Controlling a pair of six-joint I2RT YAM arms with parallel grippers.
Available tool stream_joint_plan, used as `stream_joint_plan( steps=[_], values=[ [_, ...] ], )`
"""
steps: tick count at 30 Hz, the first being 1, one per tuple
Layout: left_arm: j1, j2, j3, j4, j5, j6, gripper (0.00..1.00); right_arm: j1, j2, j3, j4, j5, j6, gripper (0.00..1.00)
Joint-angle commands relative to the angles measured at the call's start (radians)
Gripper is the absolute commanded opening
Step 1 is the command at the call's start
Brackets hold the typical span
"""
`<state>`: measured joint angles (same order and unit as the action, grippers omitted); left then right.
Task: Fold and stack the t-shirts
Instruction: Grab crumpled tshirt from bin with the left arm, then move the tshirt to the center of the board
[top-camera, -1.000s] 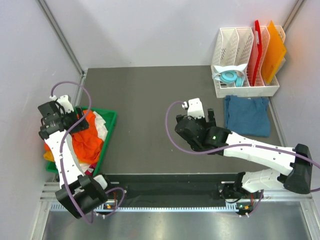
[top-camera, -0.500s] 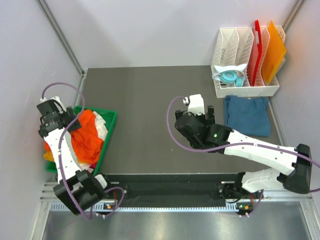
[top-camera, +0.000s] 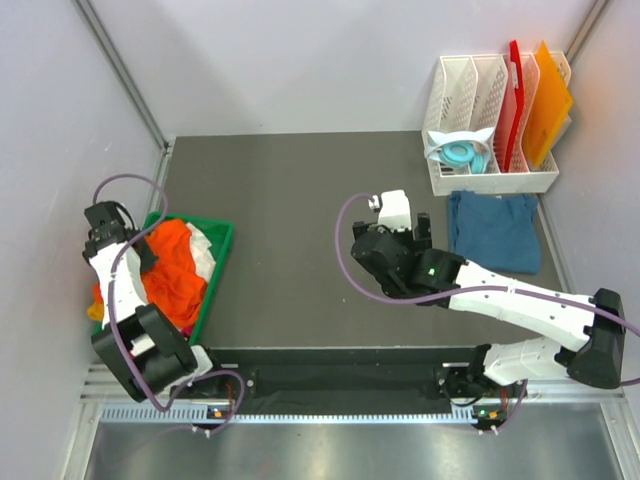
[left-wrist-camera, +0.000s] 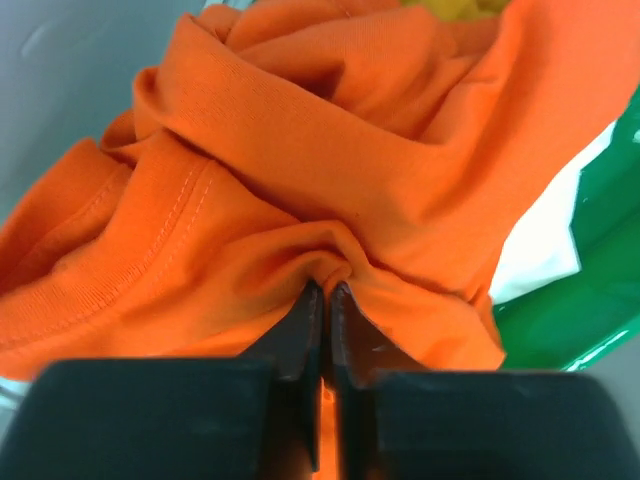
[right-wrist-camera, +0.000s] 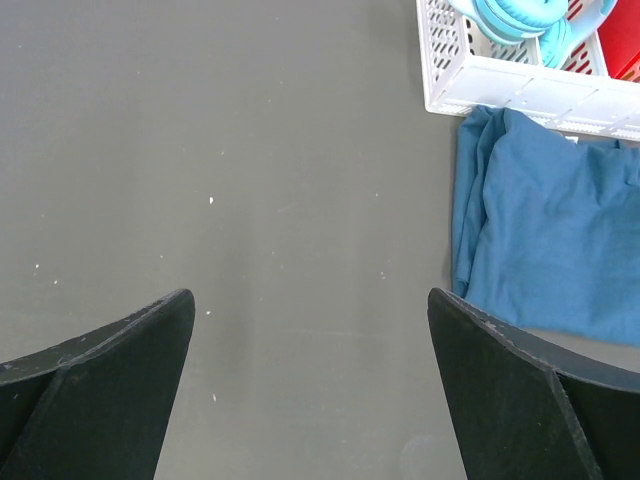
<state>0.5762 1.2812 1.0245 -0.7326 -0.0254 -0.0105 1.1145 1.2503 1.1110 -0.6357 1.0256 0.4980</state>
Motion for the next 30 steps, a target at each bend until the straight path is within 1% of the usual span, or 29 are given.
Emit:
stream_joint_plan(
  steps=[1,3,4,5,6,7,8,9,10,11,12,13,14,15,16,17,19,20,24,25,27,28,30],
  values=[
    [0.007,-0.016,0.019,0.058,-0.004,-0.006,0.0,-0.01,-0.028,0.004,0.014,0.011,-0.006,1.0],
    [0.005,-0.071,0.02,0.074,0.01,0.003,0.0,-0.01,-0.031,-0.007,0.016,0.013,-0.003,1.0],
    [0.005,-0.097,0.026,0.079,0.068,0.026,0.0,-0.01,-0.035,-0.011,0.018,0.01,-0.001,1.0],
    [0.005,-0.155,0.037,0.082,0.105,0.03,0.0,-0.008,-0.037,-0.019,0.016,0.01,0.007,1.0],
    [0.004,-0.184,0.077,0.079,0.148,0.032,0.0,-0.01,-0.038,-0.022,0.016,0.007,0.011,1.0],
    [-0.001,-0.212,0.104,0.081,0.239,0.03,0.0,-0.01,-0.038,-0.026,0.019,0.007,0.013,1.0],
    [-0.015,-0.253,0.133,0.081,0.293,0.027,0.0,-0.01,-0.038,-0.031,0.021,0.004,0.017,1.0],
    [-0.028,-0.259,0.223,0.067,0.326,0.021,0.0,-0.01,-0.037,-0.034,0.025,0.002,0.02,1.0],
    [-0.044,-0.255,0.279,0.053,0.411,0.012,0.0,-0.008,-0.031,-0.036,0.033,0.001,0.02,1.0],
    [-0.08,-0.222,0.336,0.039,0.45,0.012,0.0,-0.01,-0.035,-0.034,0.037,-0.002,0.022,1.0],
    [-0.114,-0.195,0.453,0.013,0.464,0.012,0.0,-0.01,-0.032,-0.033,0.041,-0.009,0.025,1.0],
    [-0.157,-0.168,0.51,-0.034,0.464,-0.021,0.0,-0.01,-0.029,-0.031,0.047,-0.01,0.025,1.0],
    [-0.259,-0.11,0.563,-0.065,0.455,-0.016,0.0,-0.01,-0.028,-0.027,0.051,-0.013,0.027,1.0],
    [-0.316,-0.083,0.644,-0.088,0.435,-0.005,0.0,-0.01,-0.026,-0.022,0.051,-0.018,0.03,1.0],
    [-0.37,-0.044,0.667,-0.117,0.414,-0.003,0.0,-0.01,-0.028,-0.017,0.054,-0.018,0.03,1.0],
    [-0.471,-0.027,0.699,-0.129,0.383,0.001,0.0,-0.01,-0.029,-0.008,0.053,-0.018,0.033,1.0],
    [-0.573,0.009,0.714,-0.152,0.38,0.026,0.0,-0.012,-0.038,0.004,0.05,-0.015,0.034,1.0],
    [-0.619,0.016,0.711,-0.154,0.41,0.03,0.0,-0.013,-0.046,0.012,0.051,-0.013,0.036,1.0],
    [-0.719,0.067,0.717,-0.177,0.409,0.075,0.0,-0.018,-0.107,0.004,0.051,-0.01,0.047,1.0],
    [-0.772,0.087,0.721,-0.183,0.415,0.087,0.0,-0.018,-0.115,-0.005,0.05,-0.009,0.051,1.0],
    [-0.84,0.104,0.741,-0.198,0.421,0.127,0.0,-0.018,-0.136,-0.014,0.021,-0.004,0.073,1.0],
    [-0.905,0.124,0.755,-0.209,0.415,0.144,0.0,-0.018,-0.143,-0.02,0.005,-0.002,0.111,1.0],
    [-0.955,0.139,0.804,-0.209,0.339,0.174,0.0,-0.018,-0.153,-0.026,-0.037,-0.004,0.142,1.0]
  ],
)
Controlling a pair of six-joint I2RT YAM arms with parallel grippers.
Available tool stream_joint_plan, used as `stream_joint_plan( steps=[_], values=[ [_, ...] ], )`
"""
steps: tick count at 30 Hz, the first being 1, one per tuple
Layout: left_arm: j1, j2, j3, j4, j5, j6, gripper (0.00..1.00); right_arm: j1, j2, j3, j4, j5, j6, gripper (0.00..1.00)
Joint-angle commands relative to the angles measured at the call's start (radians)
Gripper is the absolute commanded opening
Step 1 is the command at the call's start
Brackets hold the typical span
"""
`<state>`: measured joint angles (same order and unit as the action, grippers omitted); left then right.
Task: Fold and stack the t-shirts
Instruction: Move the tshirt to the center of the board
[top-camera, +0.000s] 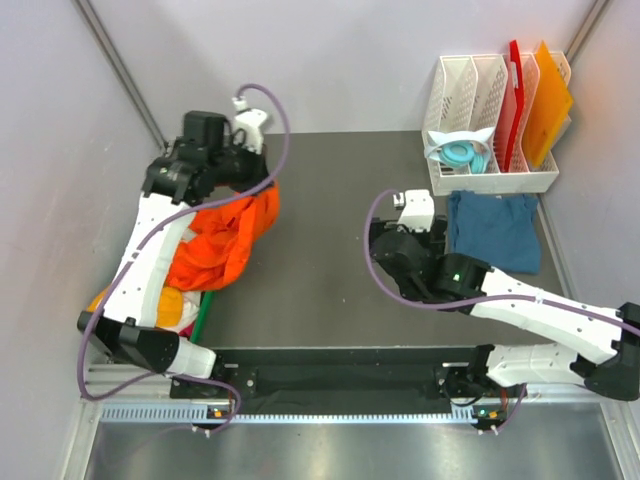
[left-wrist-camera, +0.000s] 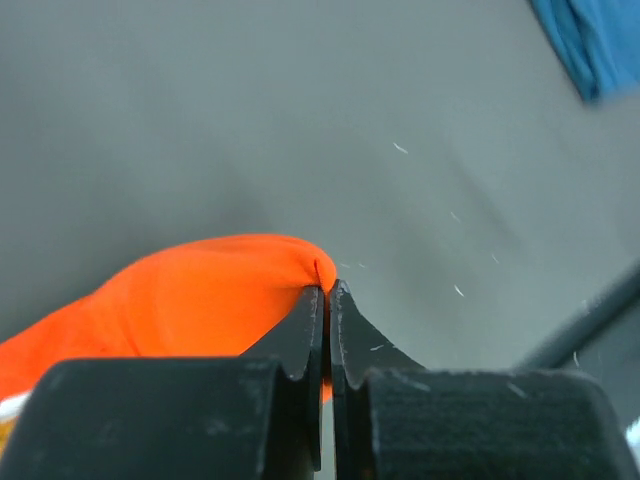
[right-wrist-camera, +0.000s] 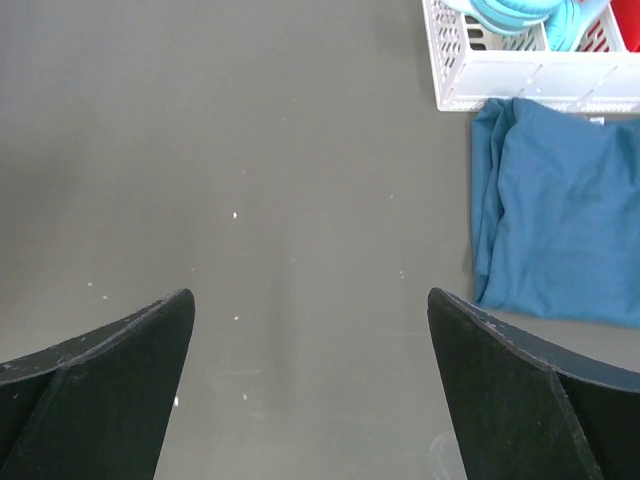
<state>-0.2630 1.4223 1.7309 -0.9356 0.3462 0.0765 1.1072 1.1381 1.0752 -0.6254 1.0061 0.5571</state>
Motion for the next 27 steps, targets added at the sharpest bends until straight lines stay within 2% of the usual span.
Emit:
stream_joint_plan(
  steps=[1,6,10,13,18,19,21,22,23,24,26,27],
  values=[
    [-0.142,0.012,0.122,-0.003,-0.056,0.097,0.0,-0.01,-0.046,0.003,-0.063,0.014,0.113,1.0],
    [-0.176,0.03,0.361,0.089,-0.087,0.101,0.0,-0.01,-0.052,0.002,-0.143,0.023,0.173,1.0],
    [-0.307,0.061,0.475,0.09,-0.116,0.123,0.0,-0.01,-0.055,0.012,-0.154,0.038,0.182,1.0],
    [-0.395,0.082,0.422,0.077,-0.125,0.152,0.0,-0.009,-0.054,0.025,-0.16,0.051,0.182,1.0],
    [-0.423,0.125,0.273,0.096,-0.096,0.158,0.0,-0.01,-0.032,0.049,-0.197,0.055,0.214,1.0],
    [-0.423,0.127,0.213,0.106,-0.105,0.158,0.15,-0.01,-0.031,0.055,-0.203,0.055,0.219,1.0],
    [-0.423,0.119,0.156,0.144,-0.172,0.157,0.52,-0.01,-0.024,0.06,-0.217,0.055,0.227,1.0],
    [-0.423,0.112,0.103,0.159,-0.209,0.155,0.73,-0.01,-0.021,0.065,-0.22,0.054,0.228,1.0],
    [-0.421,0.101,0.075,0.208,-0.251,0.143,0.99,-0.01,-0.02,0.068,-0.224,0.052,0.228,1.0],
    [-0.415,0.072,0.049,0.228,-0.297,0.144,0.99,-0.01,-0.021,0.069,-0.226,0.052,0.228,1.0],
    [-0.354,0.044,-0.005,0.257,-0.299,0.123,0.99,-0.01,-0.02,0.072,-0.221,0.052,0.222,1.0],
    [-0.288,0.027,-0.016,0.267,-0.294,0.112,0.99,-0.01,-0.017,0.072,-0.217,0.052,0.215,1.0]
  ],
)
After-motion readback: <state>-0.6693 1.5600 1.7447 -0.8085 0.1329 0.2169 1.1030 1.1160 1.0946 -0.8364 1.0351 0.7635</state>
